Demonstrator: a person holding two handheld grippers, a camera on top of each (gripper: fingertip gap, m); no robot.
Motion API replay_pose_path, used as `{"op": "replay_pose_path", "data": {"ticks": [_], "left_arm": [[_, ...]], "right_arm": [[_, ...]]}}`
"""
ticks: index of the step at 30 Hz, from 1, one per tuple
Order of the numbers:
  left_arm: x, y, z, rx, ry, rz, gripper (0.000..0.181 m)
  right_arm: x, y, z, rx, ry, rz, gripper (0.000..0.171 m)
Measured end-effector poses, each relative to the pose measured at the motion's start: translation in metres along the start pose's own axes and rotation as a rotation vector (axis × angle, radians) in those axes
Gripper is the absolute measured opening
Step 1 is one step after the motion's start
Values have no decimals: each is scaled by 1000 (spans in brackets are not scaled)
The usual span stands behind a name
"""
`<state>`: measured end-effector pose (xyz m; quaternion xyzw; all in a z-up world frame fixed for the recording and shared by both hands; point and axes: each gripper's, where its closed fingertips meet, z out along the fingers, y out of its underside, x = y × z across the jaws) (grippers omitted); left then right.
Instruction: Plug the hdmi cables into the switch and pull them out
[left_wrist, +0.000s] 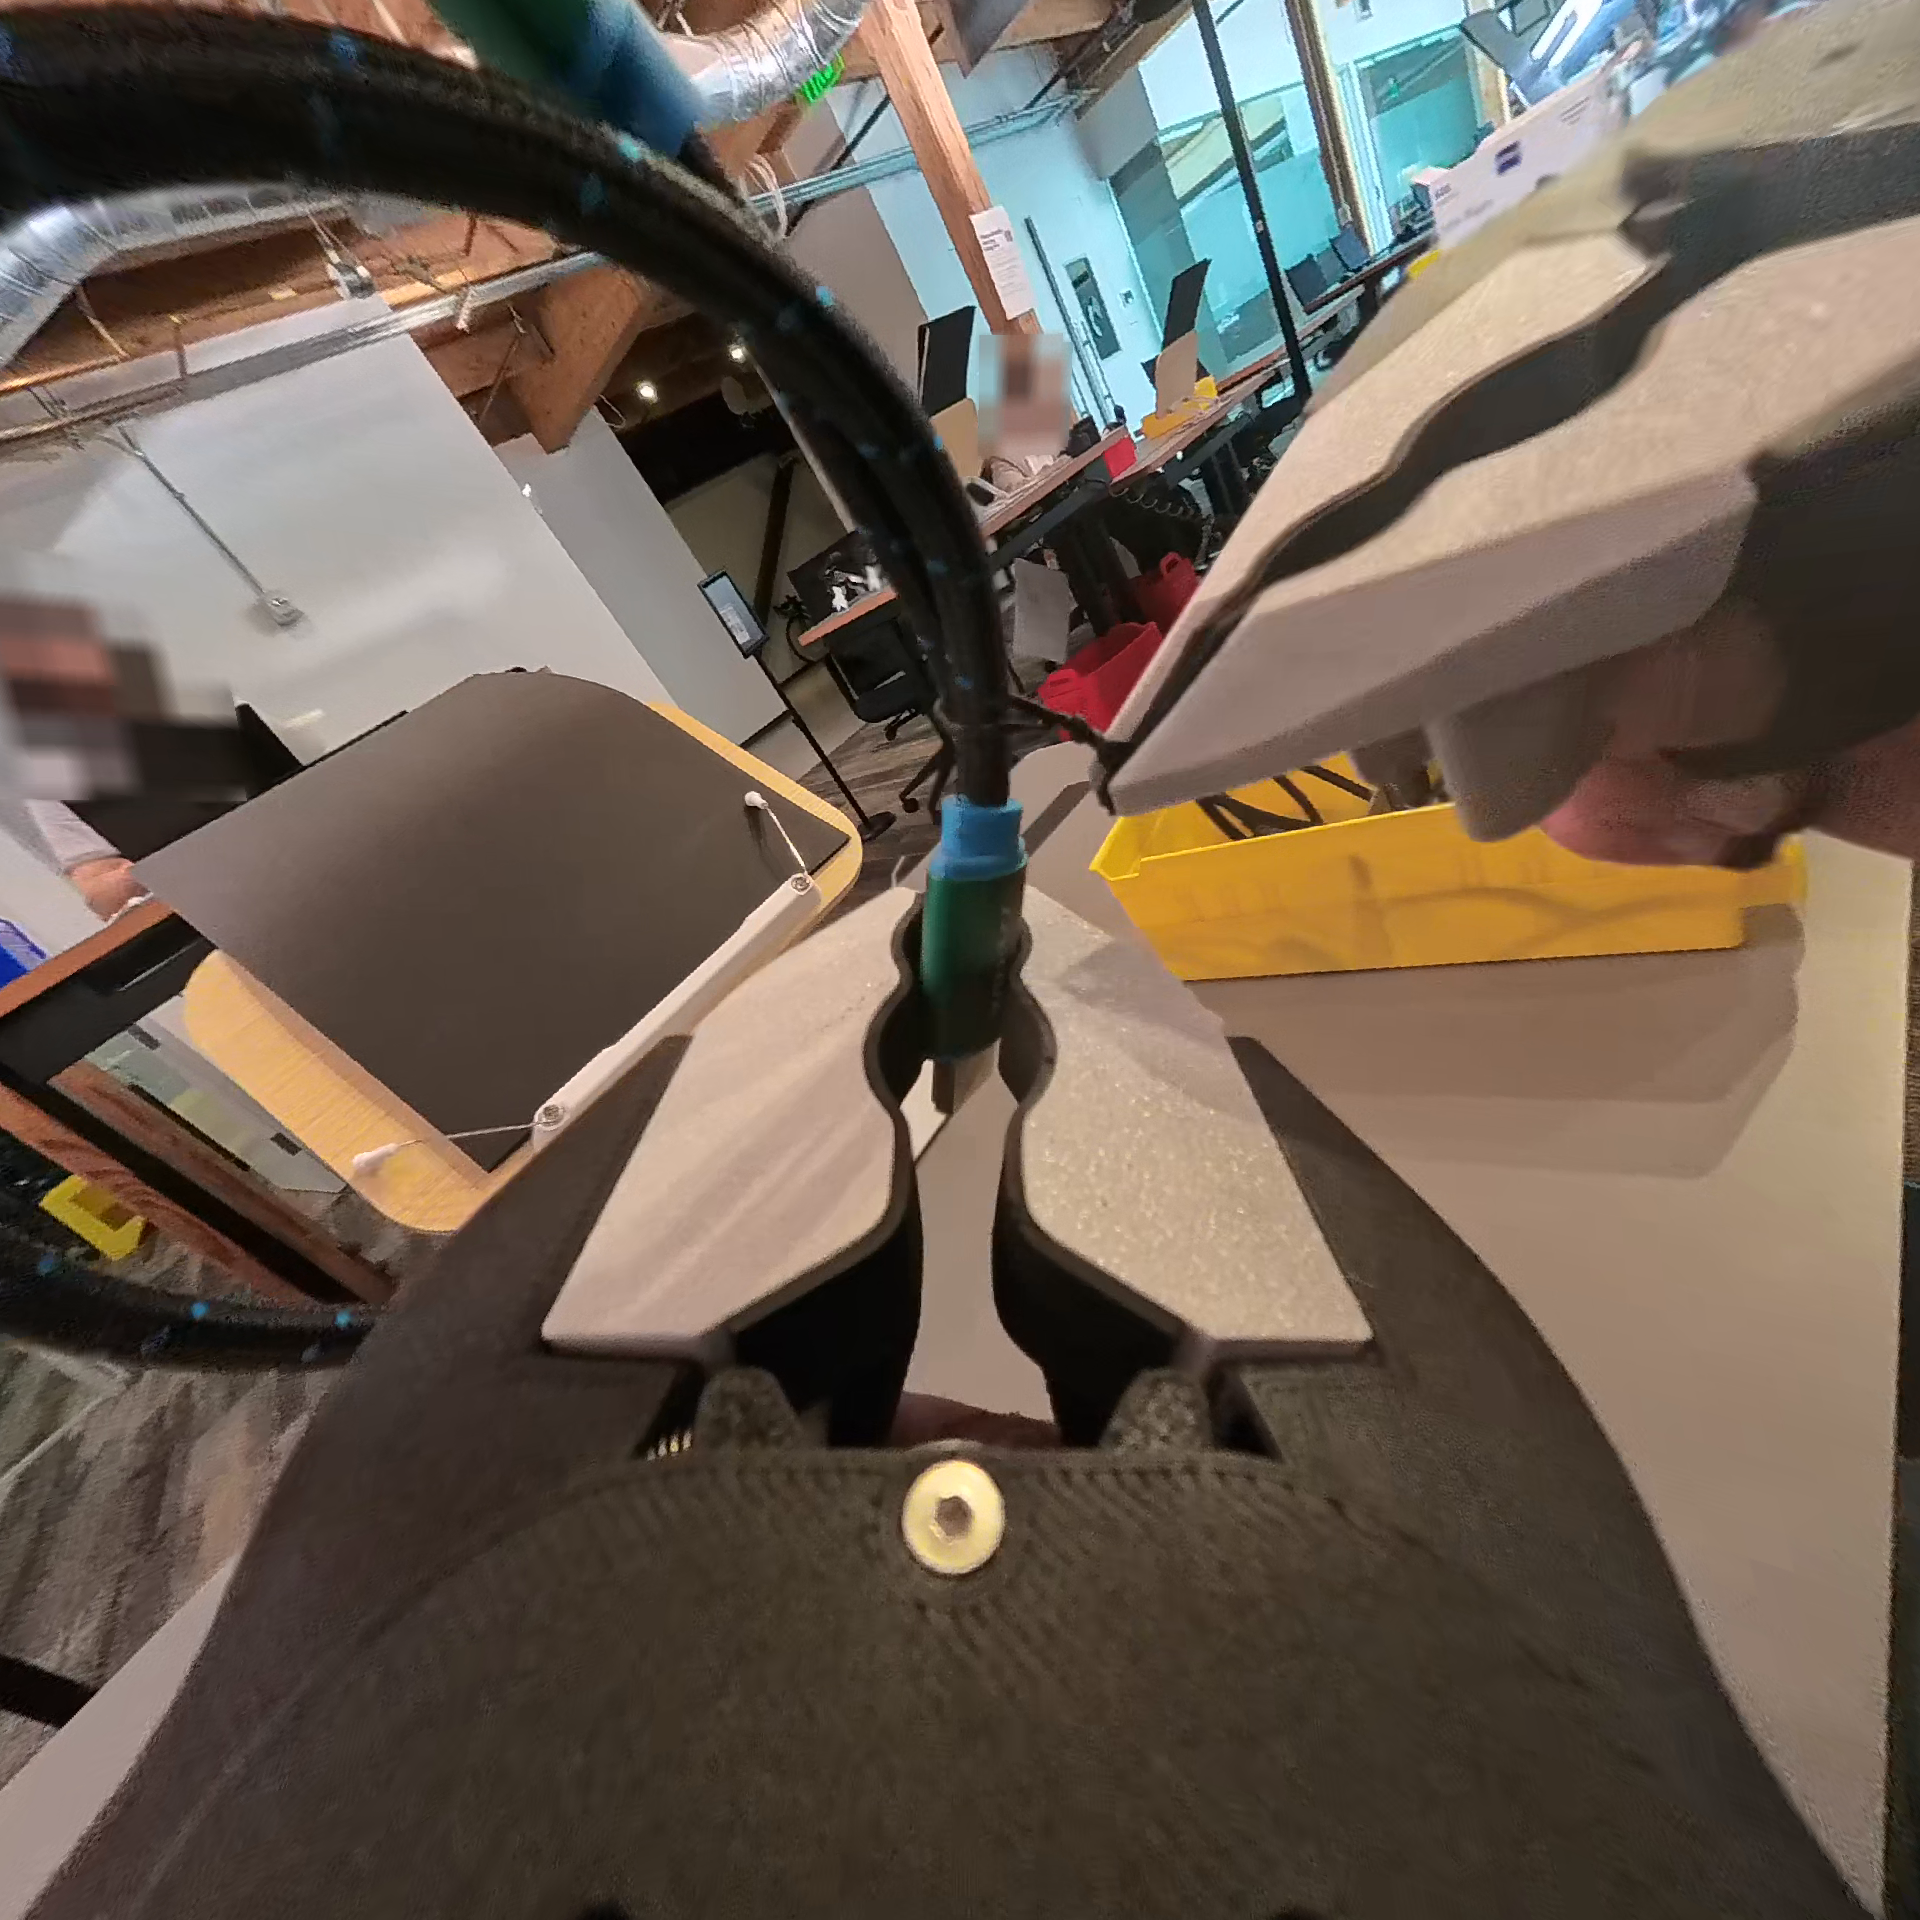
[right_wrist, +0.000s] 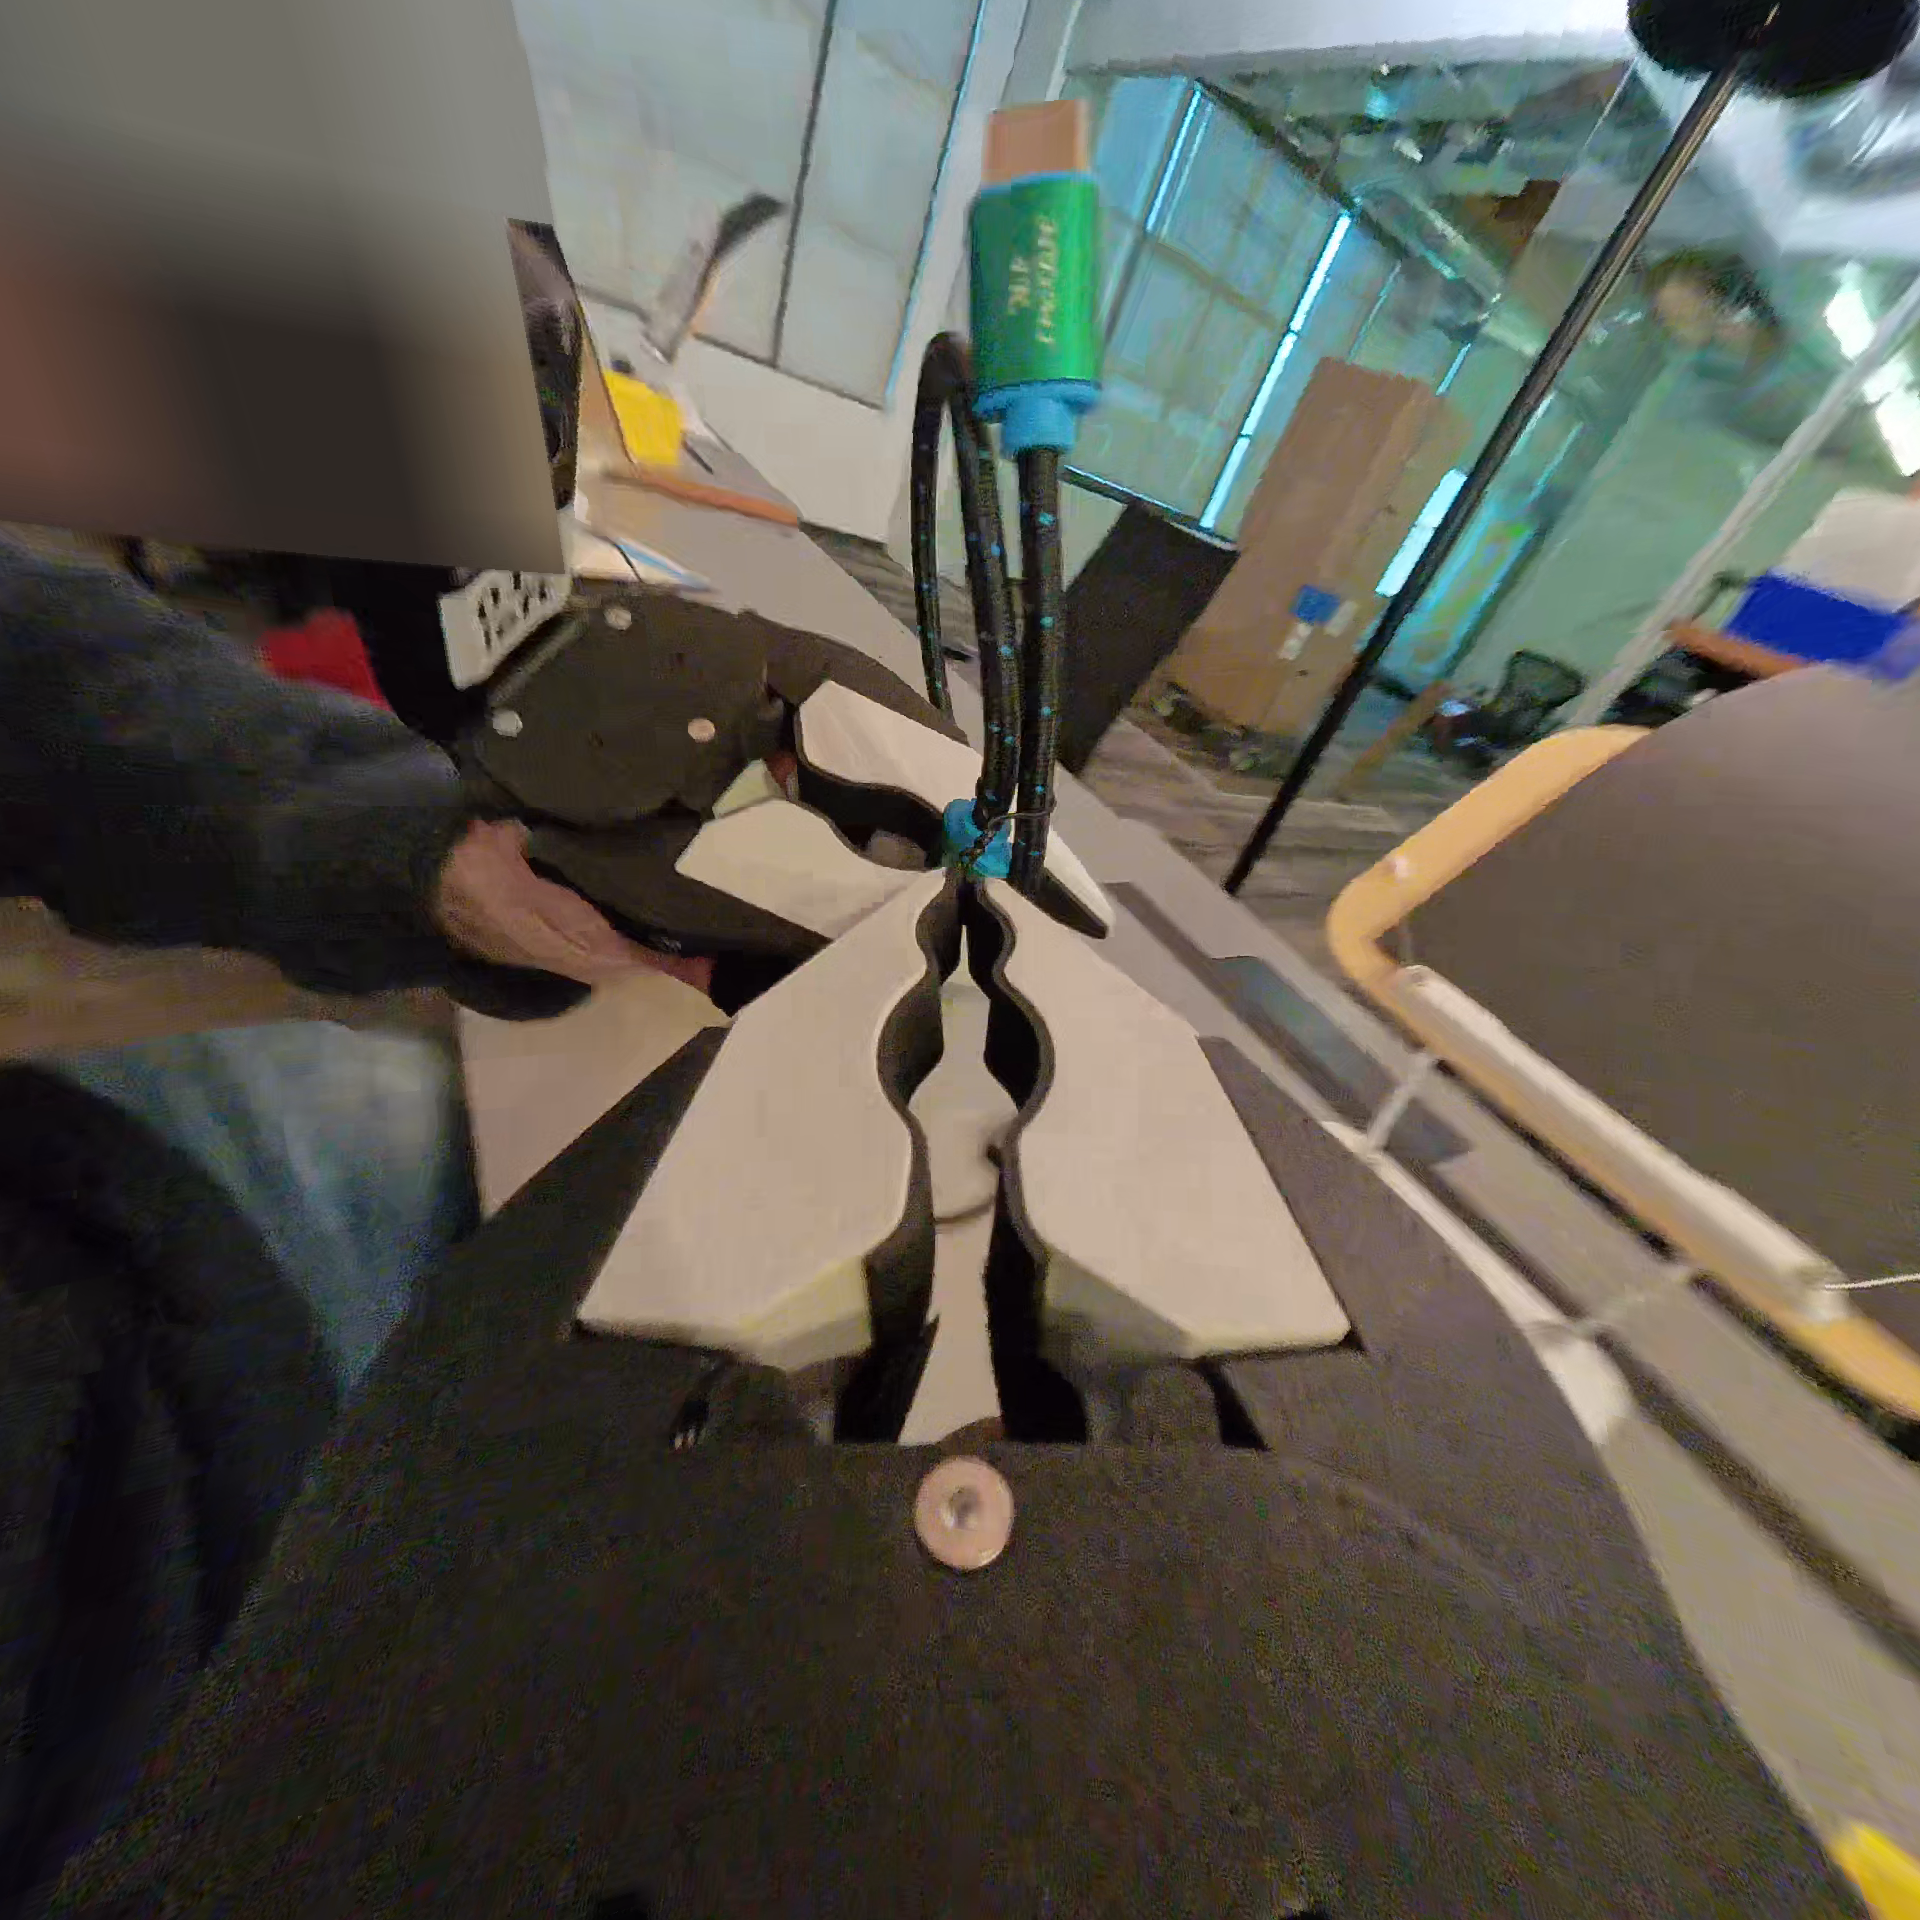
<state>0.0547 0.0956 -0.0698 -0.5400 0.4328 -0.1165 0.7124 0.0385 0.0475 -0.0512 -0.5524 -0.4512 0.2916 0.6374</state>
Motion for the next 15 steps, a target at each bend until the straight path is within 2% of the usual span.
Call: {"op": "replay_pose_path", "data": {"ticks": [6,8,11,12,15], "left_arm": [[-5,1,0,0,-57,67,9],[-5,3,1,-3,-61,83,9],[-4,10,2,-27,-54,48,9],[-6,11,3,-34,-45,21,9],[-11,13,3,-46,-42,-6,9]], "right_arm": [[-8,-12,-4,335,-454,1058,0],[-7,-9,-2,406,-497,1199,0],[0,0,-2,377,-362,1021,0],[4,0,-4,343,-302,914,14],[14,5,-7,155,-30,408,21]]}}
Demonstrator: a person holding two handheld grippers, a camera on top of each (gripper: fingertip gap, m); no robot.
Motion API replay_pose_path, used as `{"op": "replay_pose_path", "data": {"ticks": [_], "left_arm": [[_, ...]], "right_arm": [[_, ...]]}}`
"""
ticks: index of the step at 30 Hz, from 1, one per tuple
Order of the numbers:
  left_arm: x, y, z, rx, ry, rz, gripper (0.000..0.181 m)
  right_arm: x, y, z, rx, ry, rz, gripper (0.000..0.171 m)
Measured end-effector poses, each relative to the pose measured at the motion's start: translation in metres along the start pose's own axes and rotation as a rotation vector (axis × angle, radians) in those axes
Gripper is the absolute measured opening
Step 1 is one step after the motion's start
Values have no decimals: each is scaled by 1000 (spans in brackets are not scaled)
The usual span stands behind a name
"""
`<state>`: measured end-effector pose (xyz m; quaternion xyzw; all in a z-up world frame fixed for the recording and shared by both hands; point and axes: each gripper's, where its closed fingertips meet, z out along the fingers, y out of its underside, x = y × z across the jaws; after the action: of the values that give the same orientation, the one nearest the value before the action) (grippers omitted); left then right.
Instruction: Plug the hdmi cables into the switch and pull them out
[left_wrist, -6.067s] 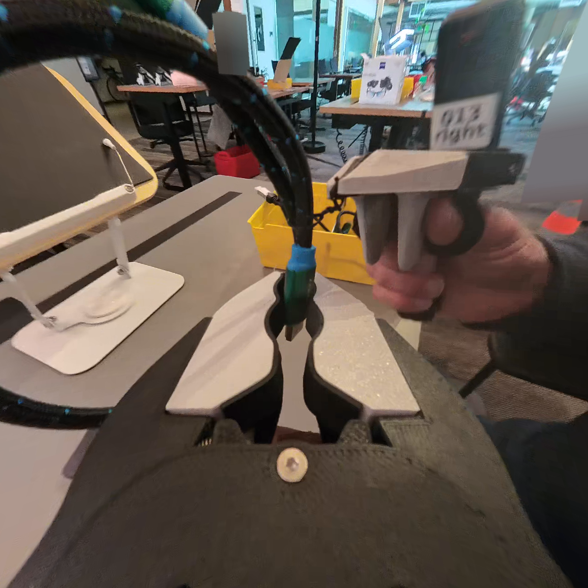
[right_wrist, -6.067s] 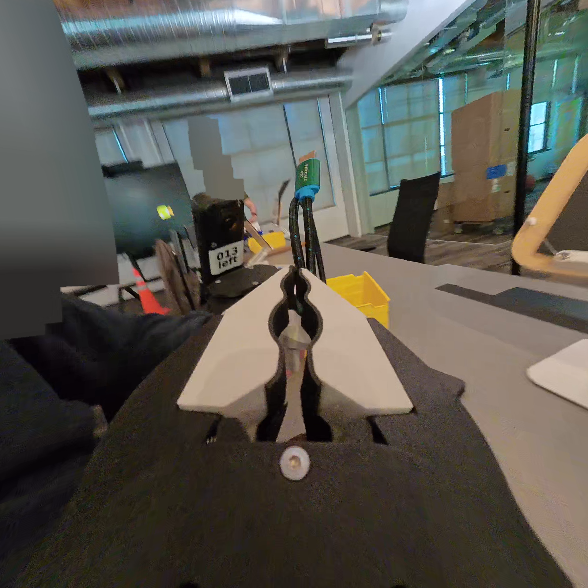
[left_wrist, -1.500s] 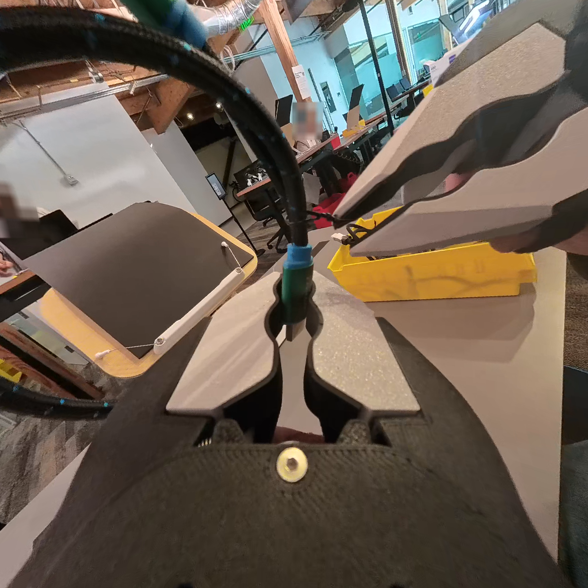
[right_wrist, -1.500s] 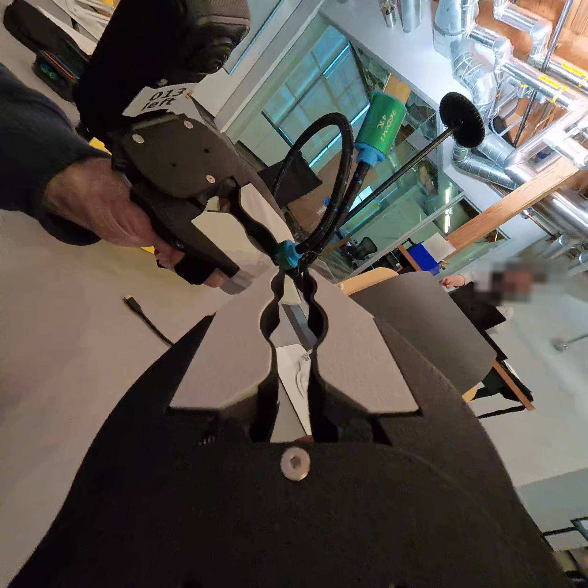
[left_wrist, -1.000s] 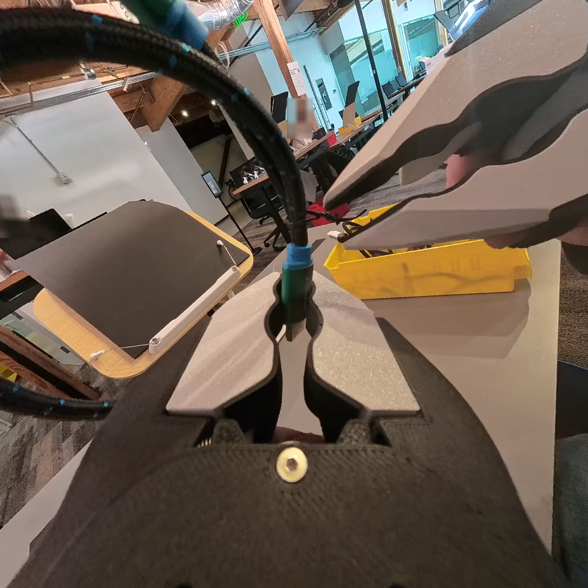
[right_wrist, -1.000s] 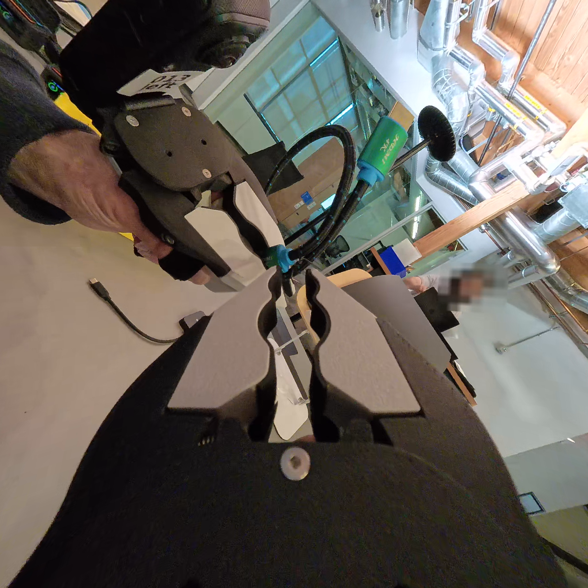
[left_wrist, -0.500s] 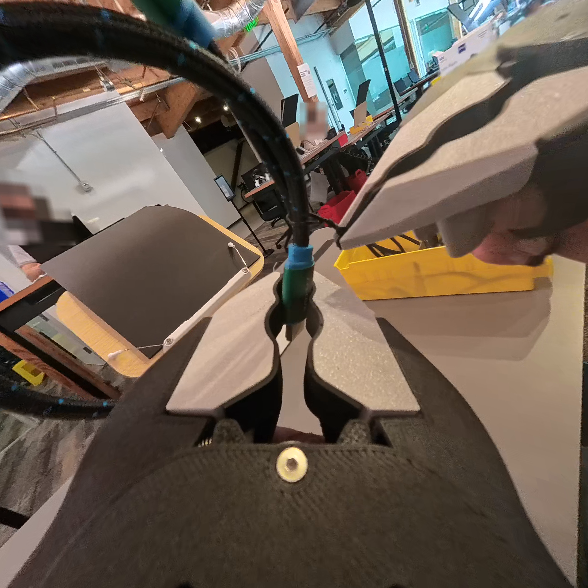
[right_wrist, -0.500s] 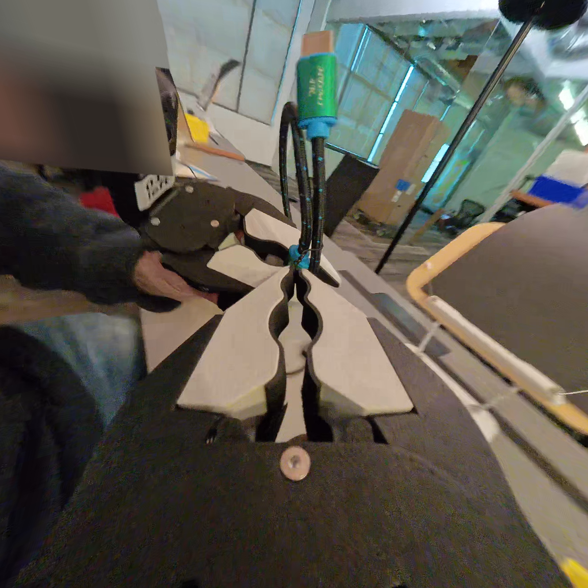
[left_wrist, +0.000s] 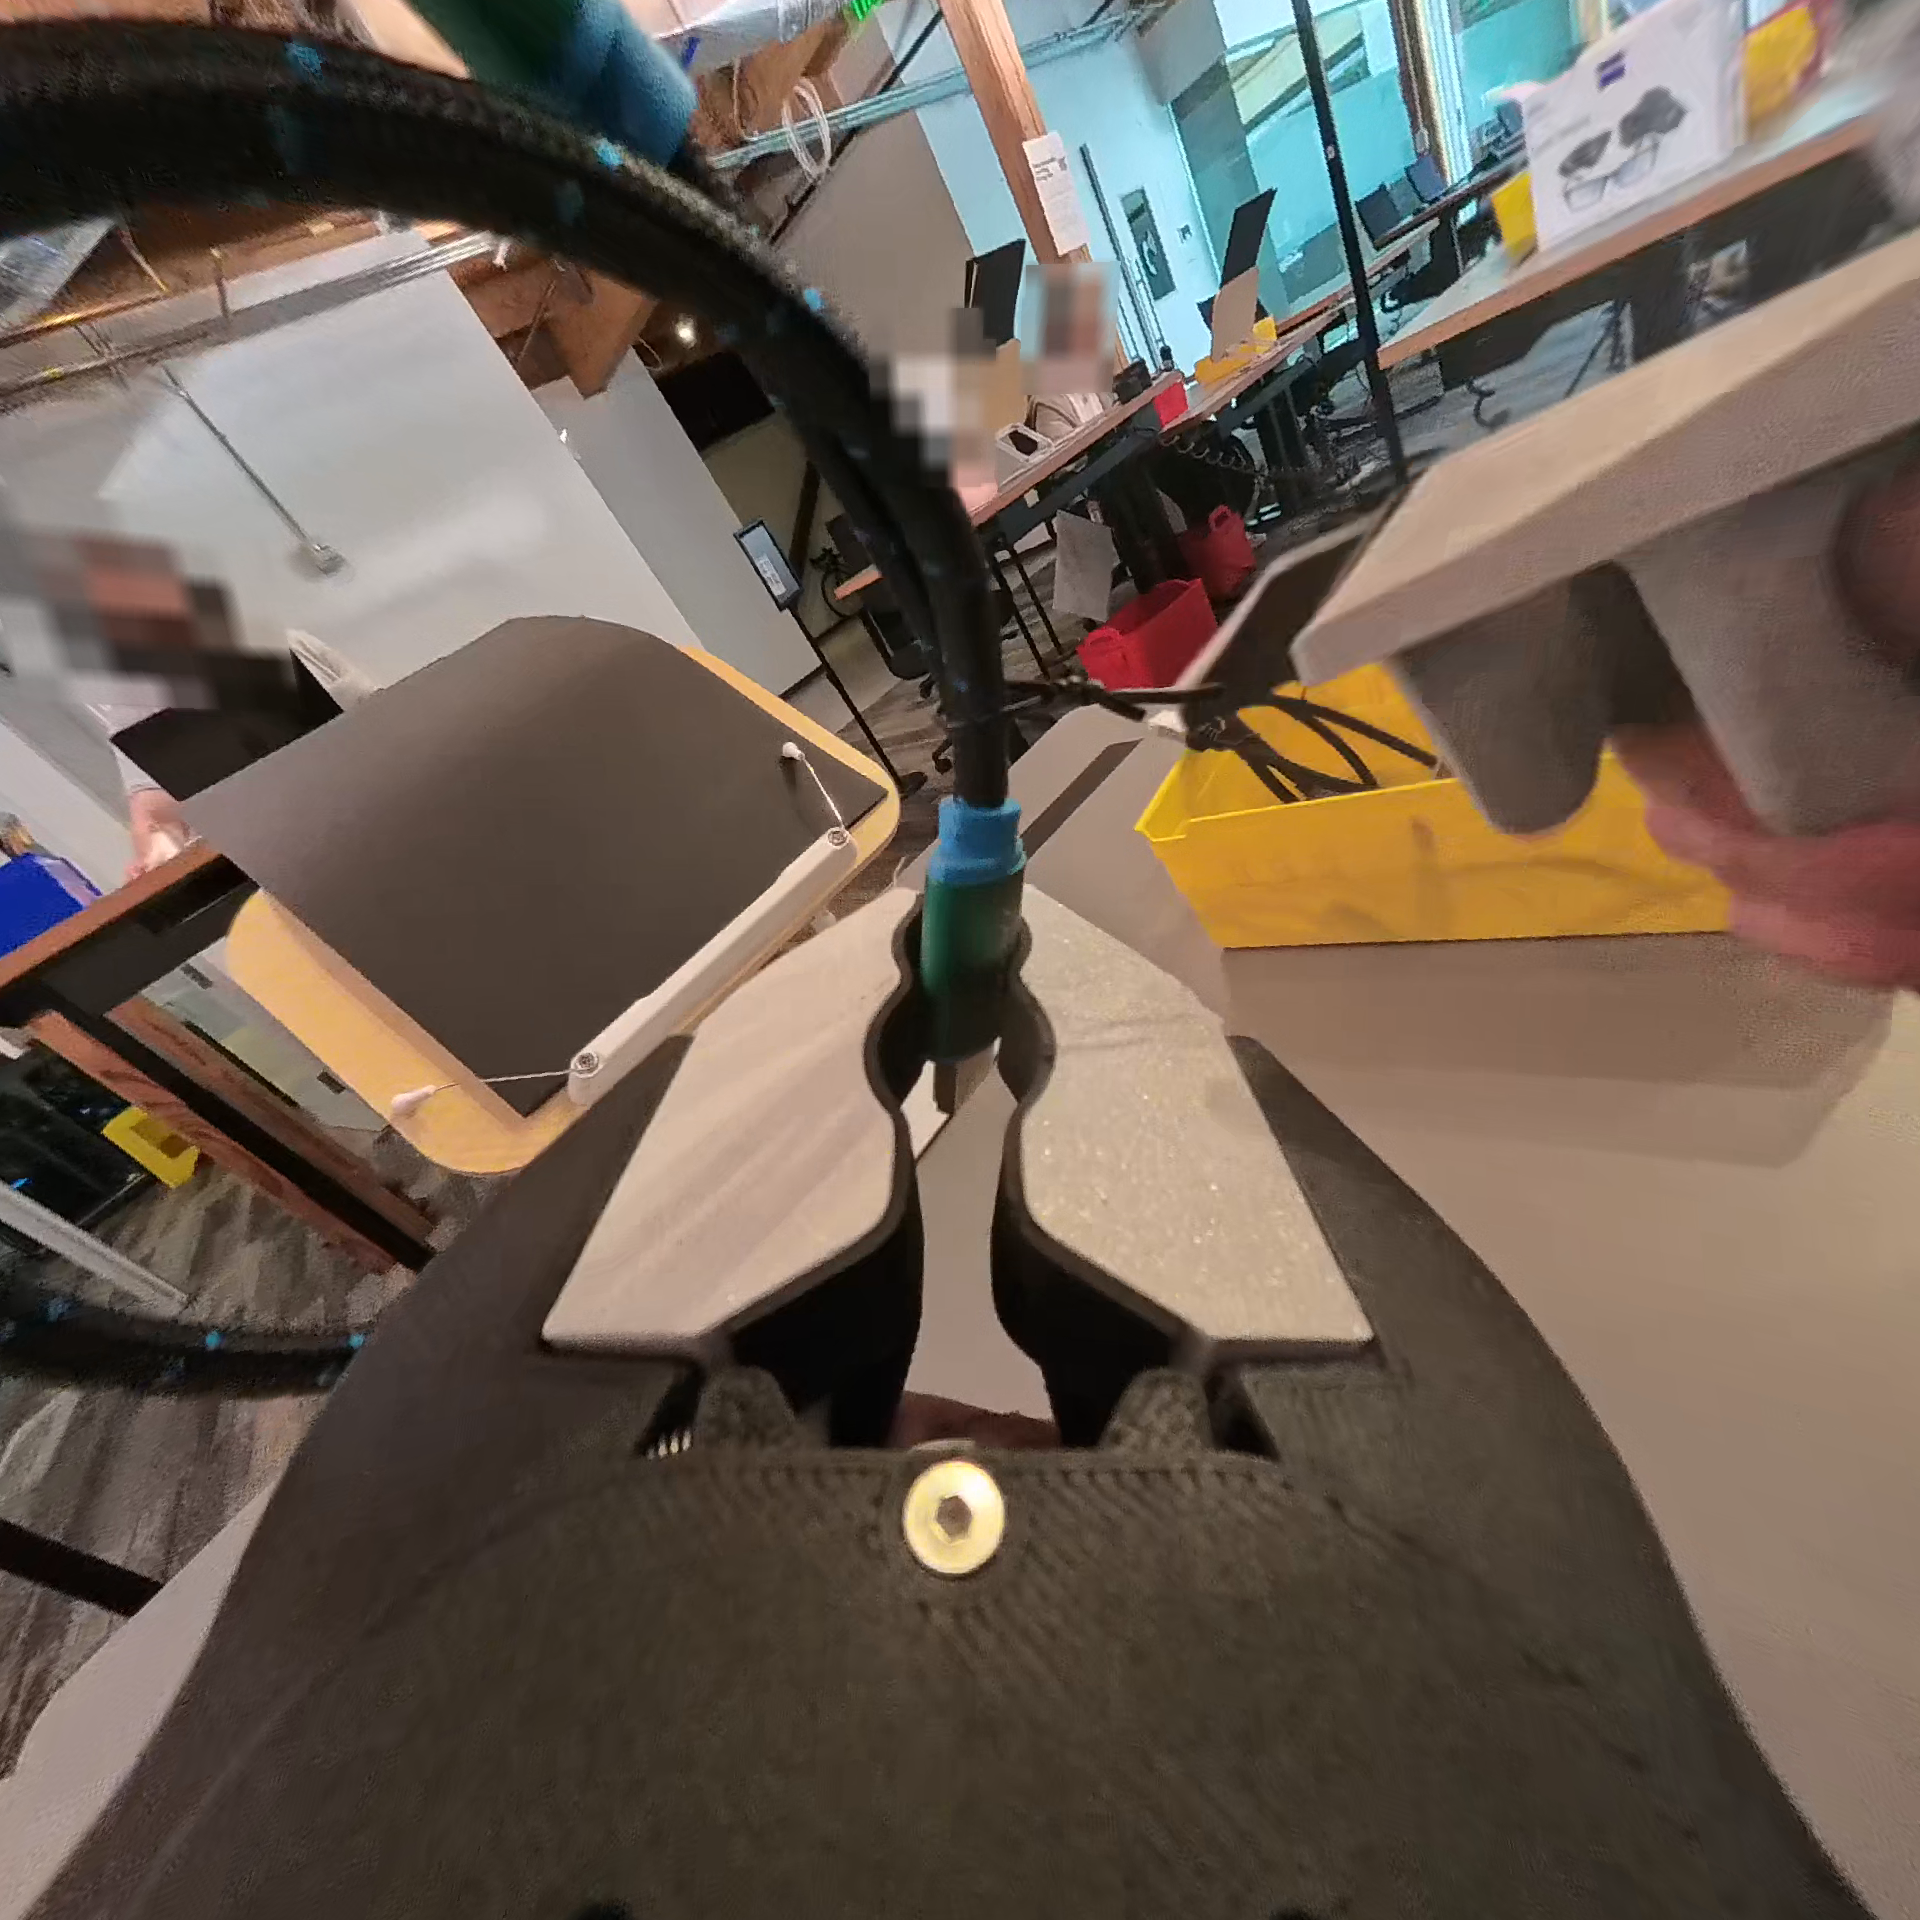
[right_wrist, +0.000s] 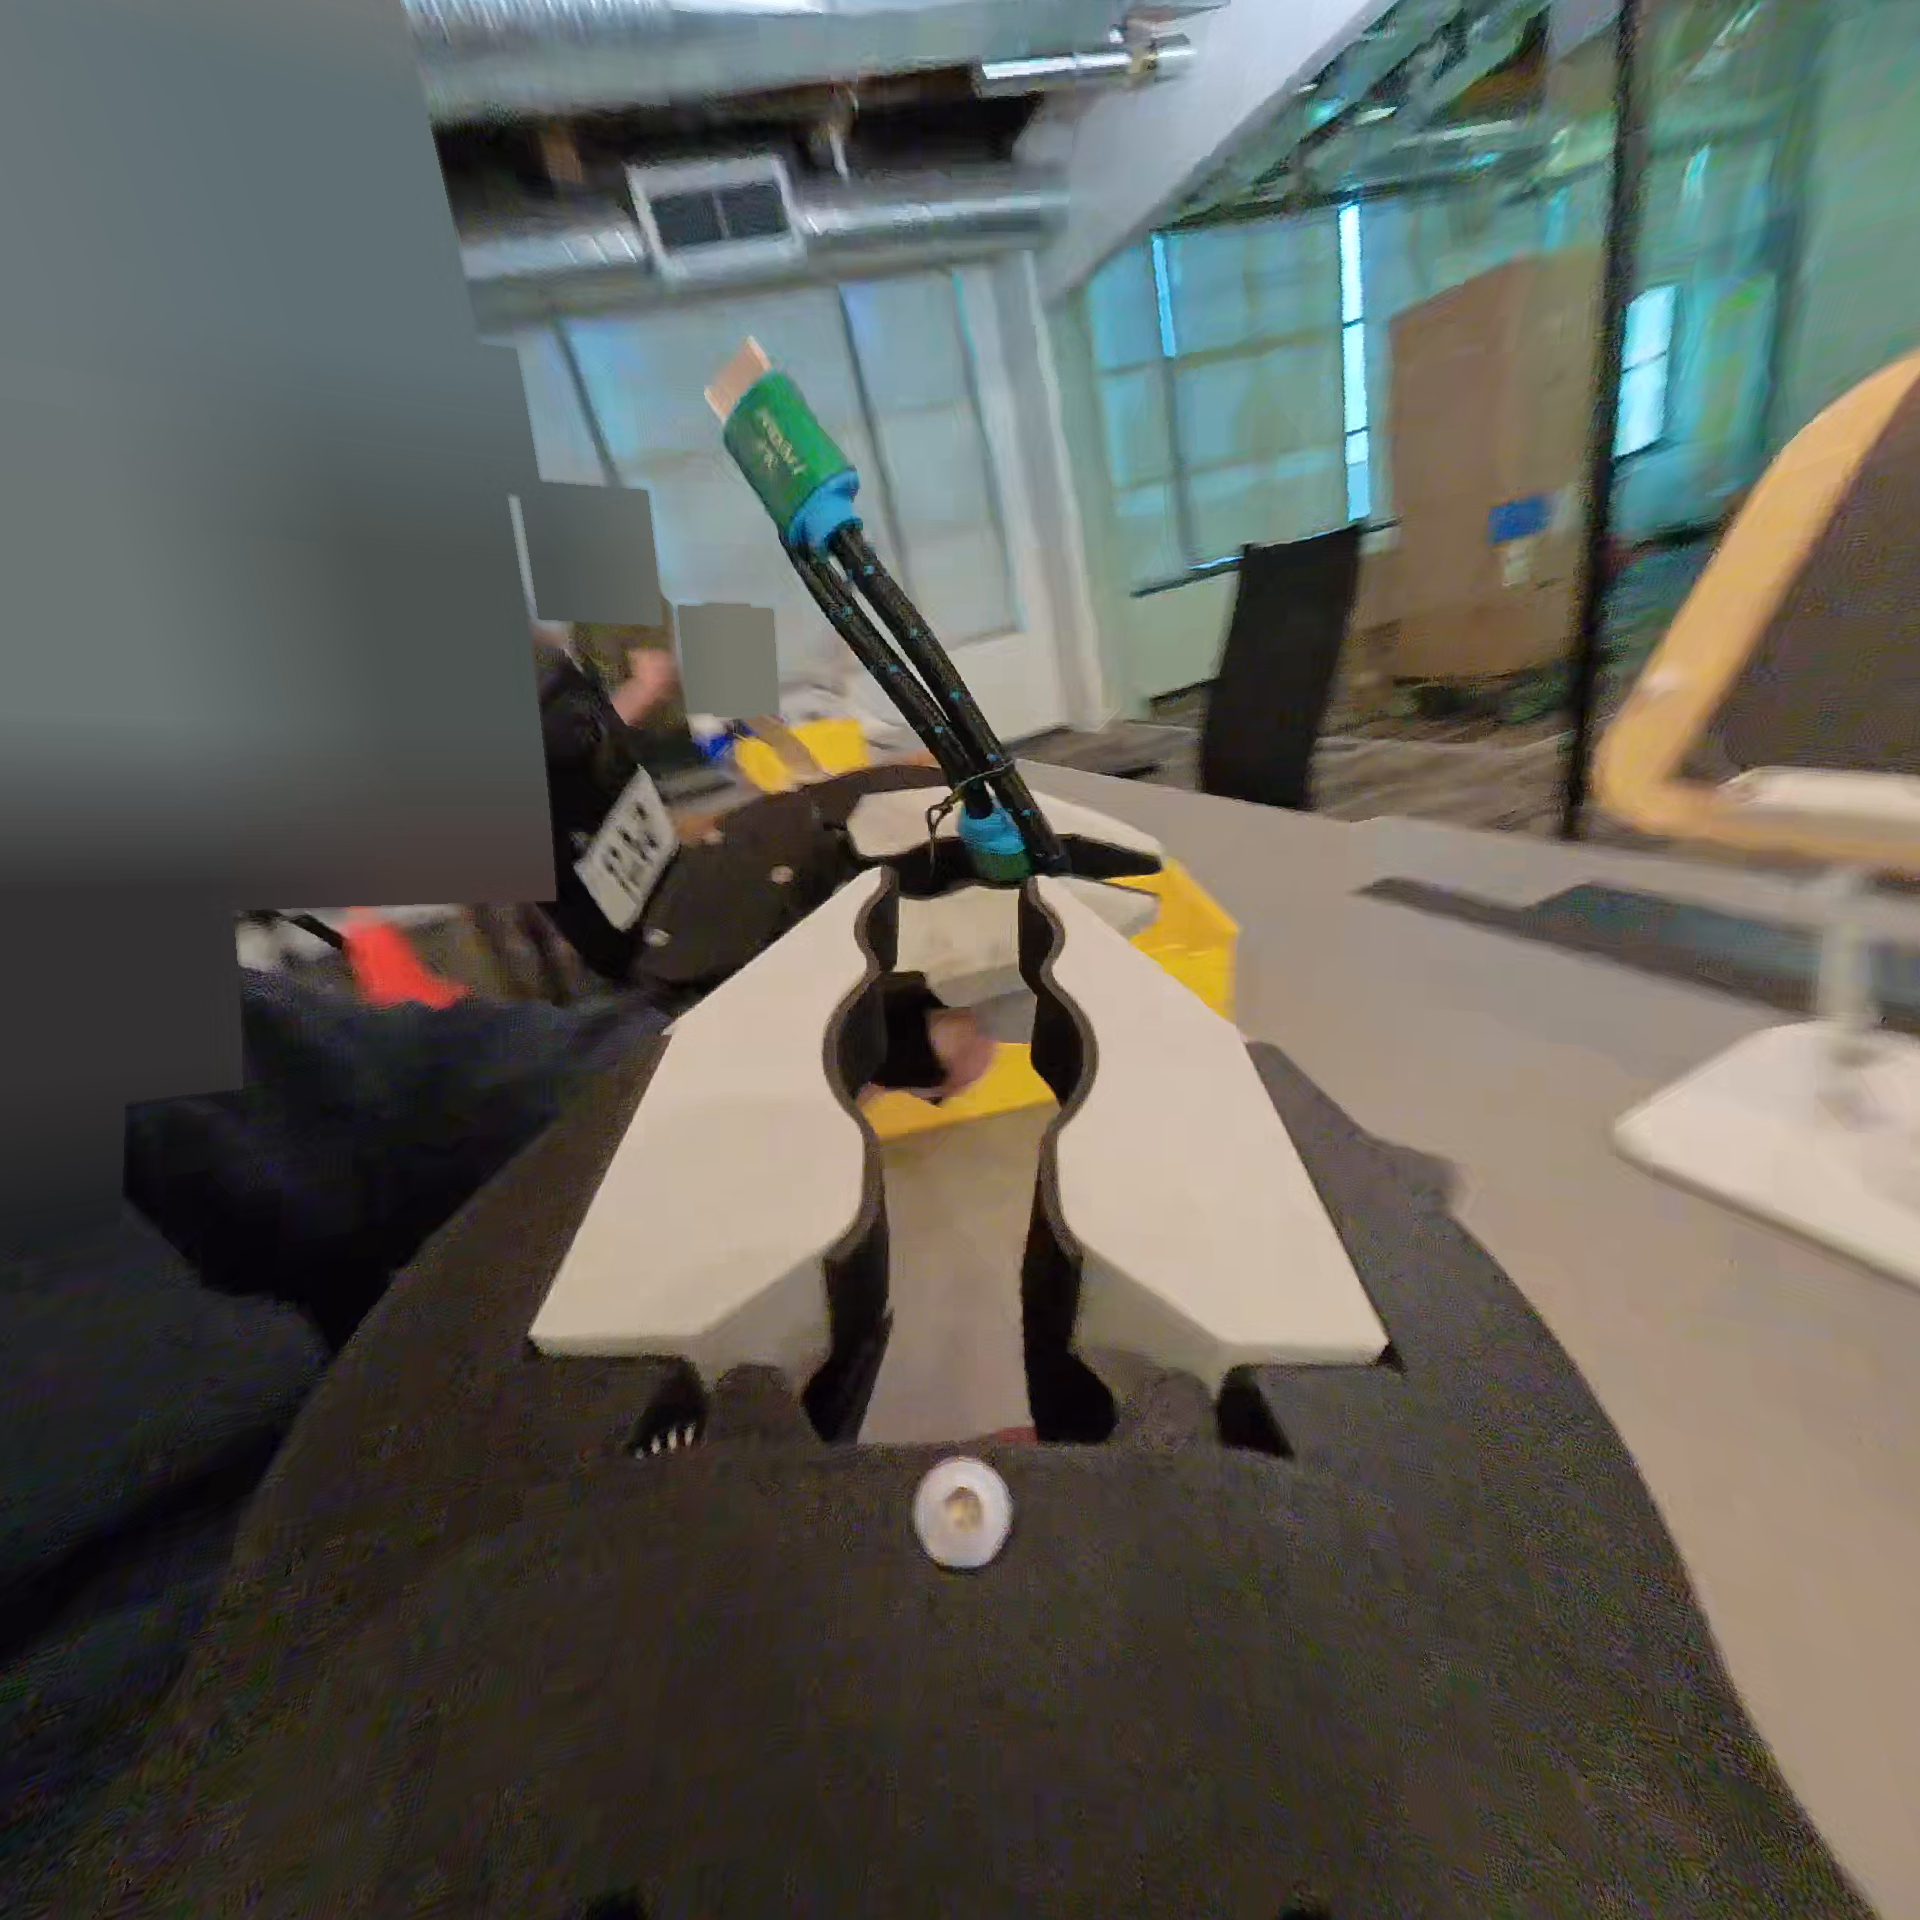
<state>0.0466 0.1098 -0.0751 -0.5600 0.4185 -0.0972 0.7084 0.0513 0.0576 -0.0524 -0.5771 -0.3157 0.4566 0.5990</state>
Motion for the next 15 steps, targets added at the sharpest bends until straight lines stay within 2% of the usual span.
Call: {"op": "replay_pose_path", "data": {"ticks": [4,7,11,15], "left_arm": [[7,4,3,-42,13,6,9],[10,6,4,-78,18,-3,9],[10,6,4,-98,17,-12,9],[10,8,4,-103,17,-16,9]], "right_arm": [[2,-8,1,-157,236,-644,20],[-1,-6,6,-232,308,-937,17],[-1,-4,10,-276,340,-1070,12],[0,-4,9,-279,351,-1082,1]]}}
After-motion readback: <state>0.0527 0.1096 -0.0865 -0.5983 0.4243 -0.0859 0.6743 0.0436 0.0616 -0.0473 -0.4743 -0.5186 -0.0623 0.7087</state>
